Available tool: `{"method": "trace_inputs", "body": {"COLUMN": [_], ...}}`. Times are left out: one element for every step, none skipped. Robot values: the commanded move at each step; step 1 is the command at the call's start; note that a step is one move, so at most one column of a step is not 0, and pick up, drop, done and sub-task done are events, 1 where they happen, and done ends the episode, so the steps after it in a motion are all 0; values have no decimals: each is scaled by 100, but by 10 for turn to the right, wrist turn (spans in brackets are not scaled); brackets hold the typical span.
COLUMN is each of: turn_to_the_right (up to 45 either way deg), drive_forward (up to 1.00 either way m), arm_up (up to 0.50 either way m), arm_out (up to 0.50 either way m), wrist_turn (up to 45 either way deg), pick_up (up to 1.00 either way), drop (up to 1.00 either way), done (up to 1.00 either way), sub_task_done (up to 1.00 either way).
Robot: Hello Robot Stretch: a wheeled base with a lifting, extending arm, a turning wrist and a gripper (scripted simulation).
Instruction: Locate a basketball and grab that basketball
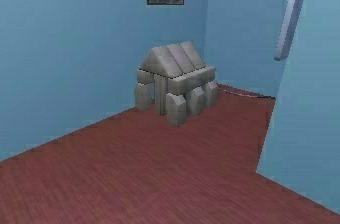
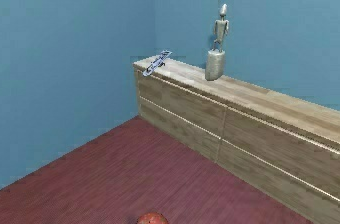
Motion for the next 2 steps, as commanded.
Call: {"method": "trace_inputs", "body": {"turn_to_the_right": [0, 0], "drive_forward": [0, 0], "arm_up": [0, 0], "arm_out": [0, 0], "wrist_turn": [450, 450], "pick_up": [0, 0], "drop": [0, 0], "done": [0, 0], "sub_task_done": [0, 0]}}
